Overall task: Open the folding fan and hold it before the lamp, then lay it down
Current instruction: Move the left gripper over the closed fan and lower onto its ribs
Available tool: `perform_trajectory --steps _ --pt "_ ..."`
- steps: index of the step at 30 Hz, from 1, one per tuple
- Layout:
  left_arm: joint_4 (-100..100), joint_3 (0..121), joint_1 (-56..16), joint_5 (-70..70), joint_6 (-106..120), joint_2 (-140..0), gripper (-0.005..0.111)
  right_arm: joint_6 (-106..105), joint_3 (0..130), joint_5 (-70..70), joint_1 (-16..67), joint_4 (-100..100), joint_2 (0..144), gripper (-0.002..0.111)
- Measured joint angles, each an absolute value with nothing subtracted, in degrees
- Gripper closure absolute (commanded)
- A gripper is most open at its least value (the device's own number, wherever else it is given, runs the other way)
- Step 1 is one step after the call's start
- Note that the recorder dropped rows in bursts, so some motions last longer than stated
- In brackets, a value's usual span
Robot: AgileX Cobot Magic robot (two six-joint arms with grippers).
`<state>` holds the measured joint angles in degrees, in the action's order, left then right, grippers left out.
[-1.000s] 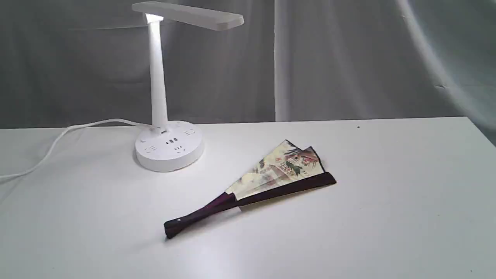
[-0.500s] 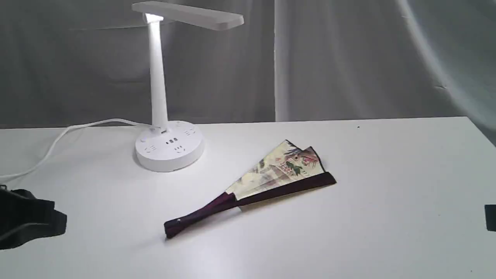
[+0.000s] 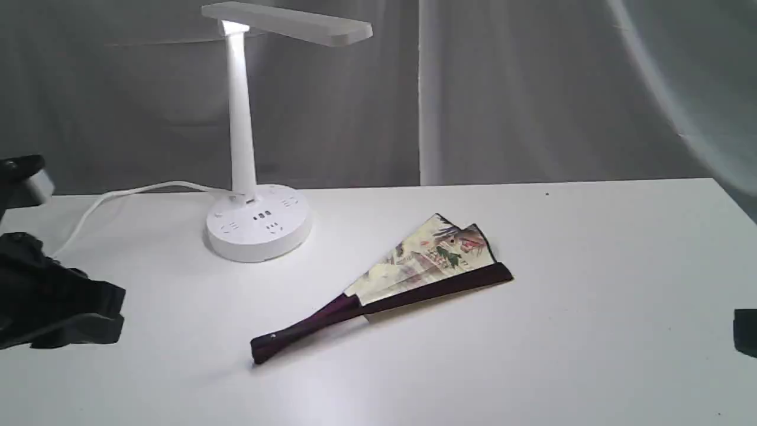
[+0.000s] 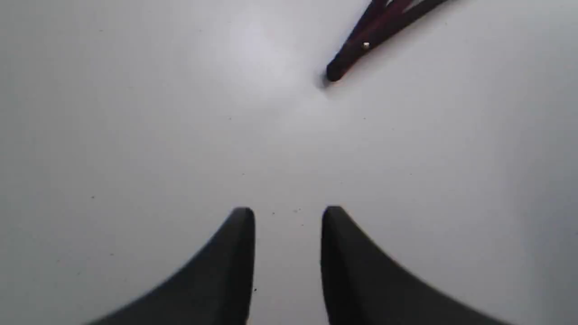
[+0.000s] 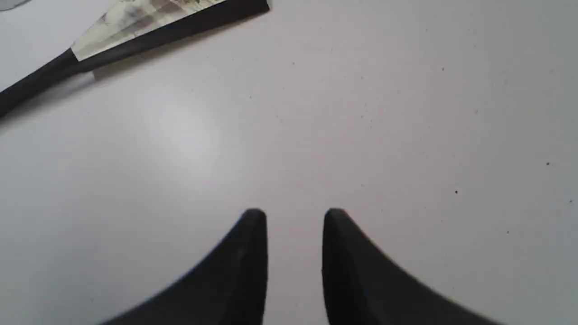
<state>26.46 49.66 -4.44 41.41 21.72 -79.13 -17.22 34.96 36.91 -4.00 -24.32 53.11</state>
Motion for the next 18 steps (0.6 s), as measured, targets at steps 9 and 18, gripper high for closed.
perform_trajectory --steps 9,18 --pt "15.89 56.55 -15.46 39.73 11.97 -86.84 0.081 -17.22 32.88 35.92 -4.00 -24.69 53.11 0.085" --pt "14.20 66.06 -21.42 39.73 10.90 -96.55 0.081 -17.22 32.88 35.92 -4.00 -24.77 53.11 0.085"
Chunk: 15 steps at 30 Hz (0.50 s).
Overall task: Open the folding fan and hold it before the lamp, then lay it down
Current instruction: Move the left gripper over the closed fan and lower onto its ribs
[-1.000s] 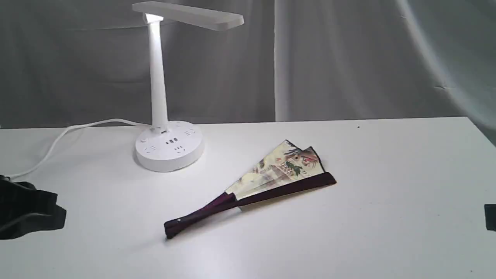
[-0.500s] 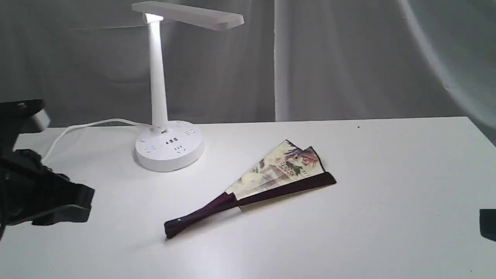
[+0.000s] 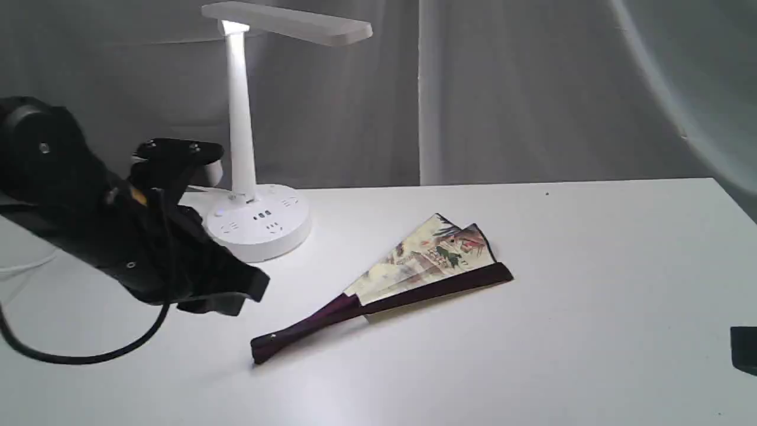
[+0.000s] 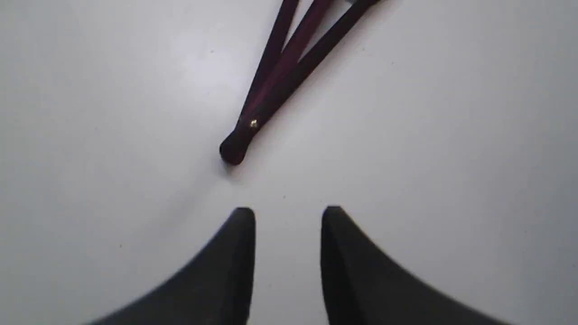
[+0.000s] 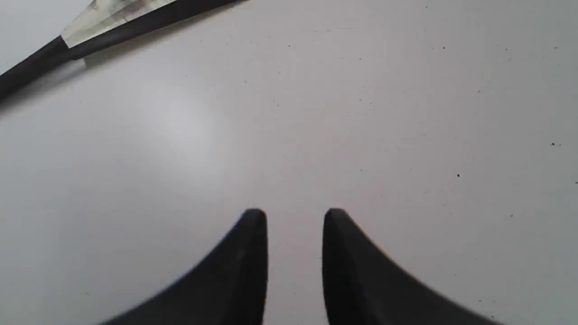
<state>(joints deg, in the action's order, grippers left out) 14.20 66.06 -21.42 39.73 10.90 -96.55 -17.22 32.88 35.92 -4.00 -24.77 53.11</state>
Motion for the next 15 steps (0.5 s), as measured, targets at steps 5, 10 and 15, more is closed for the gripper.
perform_trajectory --steps 5,10,15 --pt "10.91 72.44 -23.15 42.16 8.33 -101.41 0.082 -17.22 32.88 35.86 -4.00 -24.77 53.11 0.085" --pt "5.29 81.50 -25.59 45.57 6.81 -107.55 0.082 -17.22 32.88 35.86 -4.00 -24.77 53.11 0.085" --pt "3.60 88.04 -27.38 46.34 6.81 -113.22 0.082 -17.22 32.88 35.86 -4.00 -25.02 53.11 0.085"
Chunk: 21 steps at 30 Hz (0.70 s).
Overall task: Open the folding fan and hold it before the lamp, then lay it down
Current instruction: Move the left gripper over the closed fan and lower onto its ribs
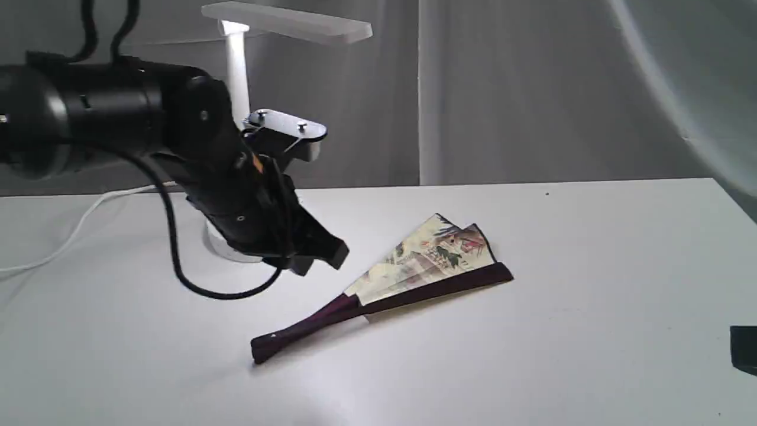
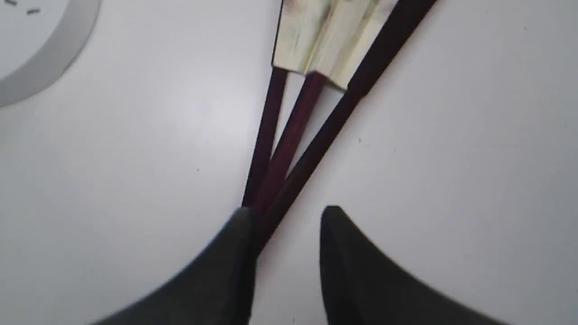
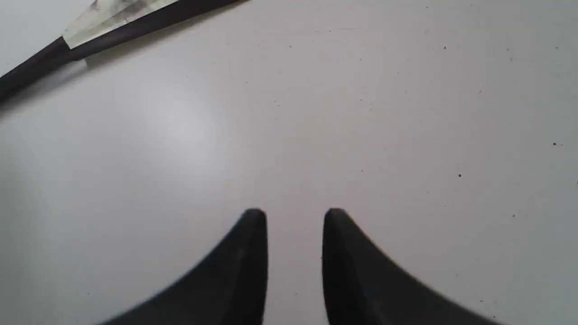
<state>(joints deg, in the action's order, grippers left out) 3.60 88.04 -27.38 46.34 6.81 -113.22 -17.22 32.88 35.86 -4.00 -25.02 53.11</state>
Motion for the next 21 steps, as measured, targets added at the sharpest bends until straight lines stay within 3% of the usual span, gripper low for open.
perform_trajectory --steps 9,16,21 --pt "3.11 98.96 -28.34 46.44 6.71 -123.41 0.081 -17.22 32.88 35.86 -4.00 -25.38 53.11 0.085" --pt "3.71 103.54 -28.34 46.44 7.62 -128.70 0.070 -17.22 32.88 35.86 -4.00 -25.38 53.11 0.085" --pt "4.69 105.19 -29.19 45.13 8.75 -131.53 0.070 -17.22 32.88 35.78 -4.00 -25.38 53.11 0.085"
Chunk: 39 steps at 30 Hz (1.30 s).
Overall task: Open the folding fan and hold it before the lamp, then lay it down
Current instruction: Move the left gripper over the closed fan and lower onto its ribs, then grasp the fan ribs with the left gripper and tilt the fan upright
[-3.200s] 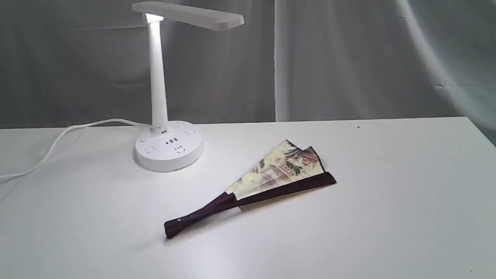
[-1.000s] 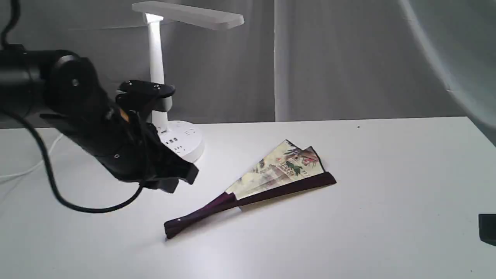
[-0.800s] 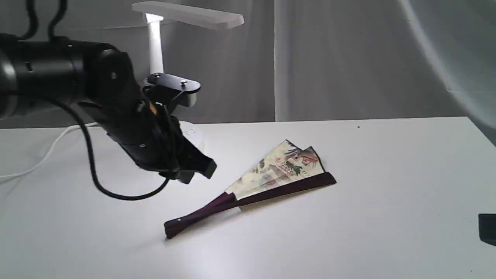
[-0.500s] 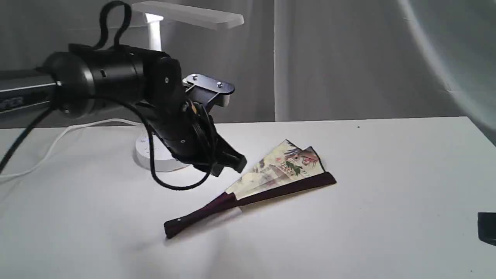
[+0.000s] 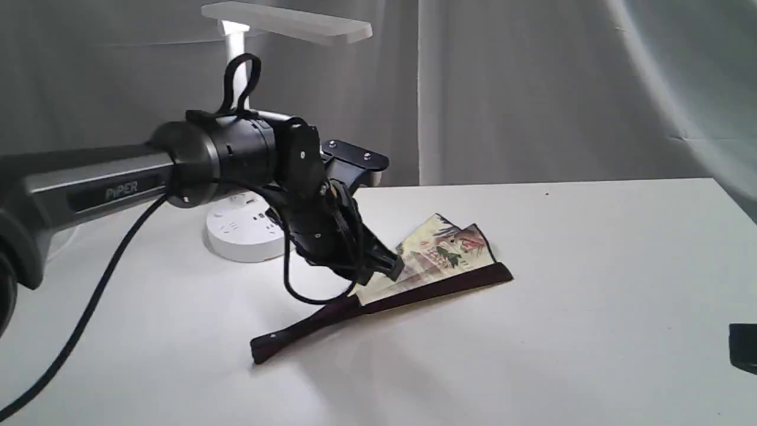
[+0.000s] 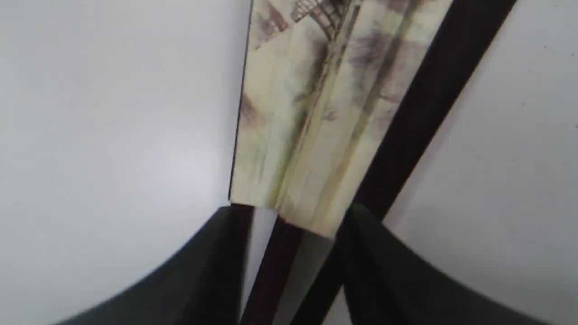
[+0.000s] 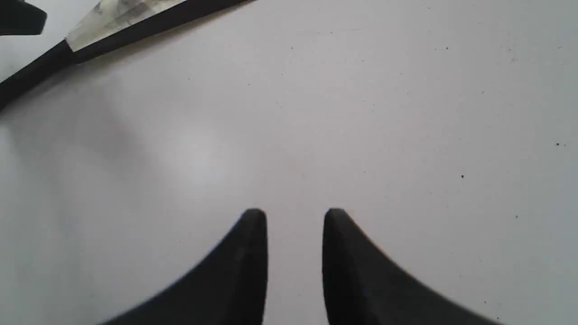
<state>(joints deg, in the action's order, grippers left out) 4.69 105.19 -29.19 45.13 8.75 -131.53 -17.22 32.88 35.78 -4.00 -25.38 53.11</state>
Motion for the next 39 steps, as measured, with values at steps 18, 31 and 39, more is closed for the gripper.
perform_trajectory --steps 18,31,39 --pt "5.29 105.66 -30.00 37.82 8.77 -137.39 0.070 -17.22 32.88 35.38 -4.00 -25.62 53.11 0.085" --pt "5.29 105.77 -30.00 39.57 -15.37 -137.71 0.070 -17.22 32.88 34.94 -4.00 -25.62 53.11 0.085" --pt "6.36 105.86 -30.00 40.10 -15.96 -137.71 0.069 -17.22 32.88 34.80 -4.00 -25.62 53.11 0.085"
